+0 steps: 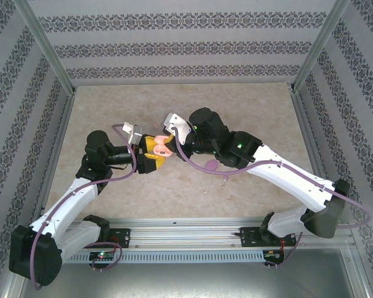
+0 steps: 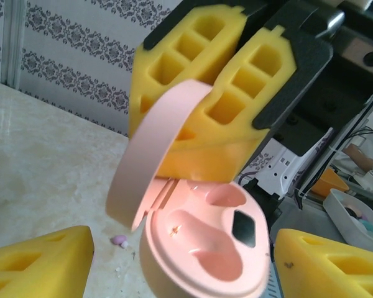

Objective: Insert wireless bluetooth earbuds into charging case

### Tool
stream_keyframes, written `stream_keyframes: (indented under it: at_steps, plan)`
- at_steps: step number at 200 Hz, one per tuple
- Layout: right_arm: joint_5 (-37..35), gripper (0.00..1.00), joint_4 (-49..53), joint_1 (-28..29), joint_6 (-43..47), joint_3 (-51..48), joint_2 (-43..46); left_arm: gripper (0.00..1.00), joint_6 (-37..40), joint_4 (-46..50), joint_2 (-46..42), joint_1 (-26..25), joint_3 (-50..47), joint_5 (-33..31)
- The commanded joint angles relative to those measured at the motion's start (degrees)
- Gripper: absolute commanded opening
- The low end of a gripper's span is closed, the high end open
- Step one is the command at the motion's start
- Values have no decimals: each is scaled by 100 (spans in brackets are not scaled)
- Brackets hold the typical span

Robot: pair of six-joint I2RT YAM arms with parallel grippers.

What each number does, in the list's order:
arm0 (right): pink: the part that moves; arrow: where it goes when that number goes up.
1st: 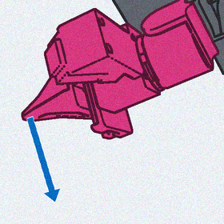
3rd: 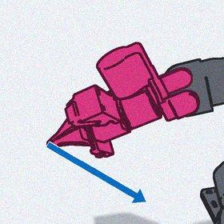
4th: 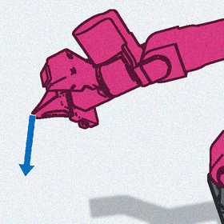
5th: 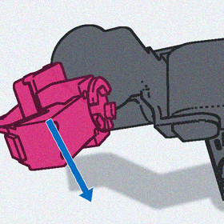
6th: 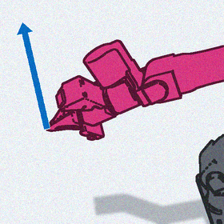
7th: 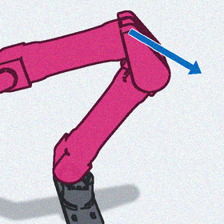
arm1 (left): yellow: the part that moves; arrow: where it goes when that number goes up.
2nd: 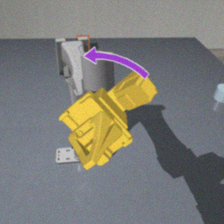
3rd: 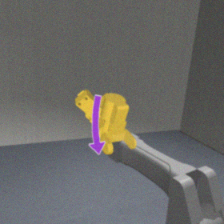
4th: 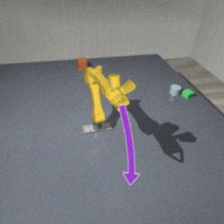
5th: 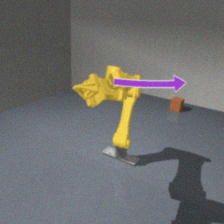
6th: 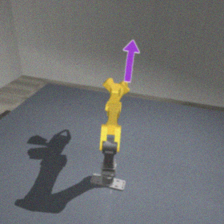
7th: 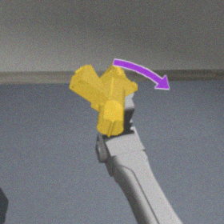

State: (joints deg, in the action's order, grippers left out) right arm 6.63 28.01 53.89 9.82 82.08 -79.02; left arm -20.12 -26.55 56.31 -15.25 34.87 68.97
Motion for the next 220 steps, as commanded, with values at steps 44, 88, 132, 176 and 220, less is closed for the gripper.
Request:
stream_keyframes:
  at_steps: [44,88,132,176,220]
  plan:
    - [13,0,-92,68,82,-61,-74,65,-317,-971,106,77,-16,315]
    - [23,1,-120,69,22,-87,-60,50,-326,-1002,187,75,-15,477]
    - [31,1,-103,69,-50,-74,-85,60,-317,-1046,127,79,-71,499]
    - [81,1,-68,72,-145,-43,-159,60,-315,-1072,152,76,-85,587]
    - [109,1,-68,69,-215,-4,-205,48,-320,-1125,167,74,-95,663]
